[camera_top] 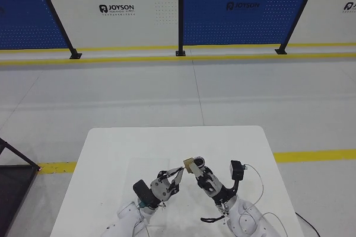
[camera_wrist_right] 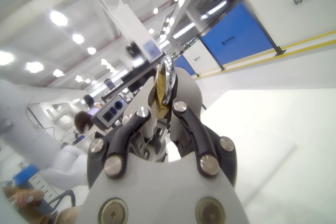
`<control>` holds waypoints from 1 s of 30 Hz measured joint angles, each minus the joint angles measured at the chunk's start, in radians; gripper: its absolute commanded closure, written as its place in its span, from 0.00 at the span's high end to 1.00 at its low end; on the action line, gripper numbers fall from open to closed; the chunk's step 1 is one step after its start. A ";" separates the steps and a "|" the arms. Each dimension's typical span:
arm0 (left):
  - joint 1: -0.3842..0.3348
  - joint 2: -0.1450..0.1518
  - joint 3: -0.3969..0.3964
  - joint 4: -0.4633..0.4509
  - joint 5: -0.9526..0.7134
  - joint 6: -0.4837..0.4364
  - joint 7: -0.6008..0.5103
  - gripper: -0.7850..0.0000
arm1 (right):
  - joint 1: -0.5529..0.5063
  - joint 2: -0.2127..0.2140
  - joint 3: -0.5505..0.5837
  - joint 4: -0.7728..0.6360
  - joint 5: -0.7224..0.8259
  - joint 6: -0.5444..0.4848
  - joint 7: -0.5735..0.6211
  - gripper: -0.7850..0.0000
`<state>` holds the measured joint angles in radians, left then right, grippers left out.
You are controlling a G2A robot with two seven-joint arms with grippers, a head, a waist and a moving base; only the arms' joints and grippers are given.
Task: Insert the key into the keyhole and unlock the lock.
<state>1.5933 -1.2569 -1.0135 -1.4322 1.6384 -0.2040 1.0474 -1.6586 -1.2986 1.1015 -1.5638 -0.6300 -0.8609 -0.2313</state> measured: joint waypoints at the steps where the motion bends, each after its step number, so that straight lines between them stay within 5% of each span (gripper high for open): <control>1: -0.006 -0.001 0.003 0.010 0.024 0.040 0.014 0.00 | -0.001 0.000 0.000 -0.001 0.000 0.000 0.000 0.00; 13: -0.040 -0.008 0.025 0.066 0.134 0.241 0.062 0.00 | -0.002 0.002 -0.001 -0.002 0.003 -0.006 -0.001 0.00; 20: -0.043 -0.009 0.031 0.070 0.127 0.247 0.076 0.00 | -0.002 0.003 -0.001 -0.003 0.006 -0.008 0.000 0.00; 21: -0.042 -0.009 0.031 0.068 0.121 0.244 0.080 0.44 | -0.002 0.003 -0.001 -0.003 0.006 -0.007 0.000 0.00; 22: -0.039 -0.009 0.032 0.065 0.106 0.232 0.085 1.00 | -0.003 0.003 0.000 -0.004 0.006 -0.006 -0.001 0.00; 30: 0.006 0.002 0.020 0.014 -0.020 0.037 0.084 1.00 | 0.004 0.003 0.014 0.003 0.012 0.024 -0.026 0.00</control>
<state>1.5998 -1.2546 -0.9937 -1.4180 1.6188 -0.1668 1.1311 -1.6543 -1.2959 1.1158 -1.5610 -0.6183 -0.8372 -0.2572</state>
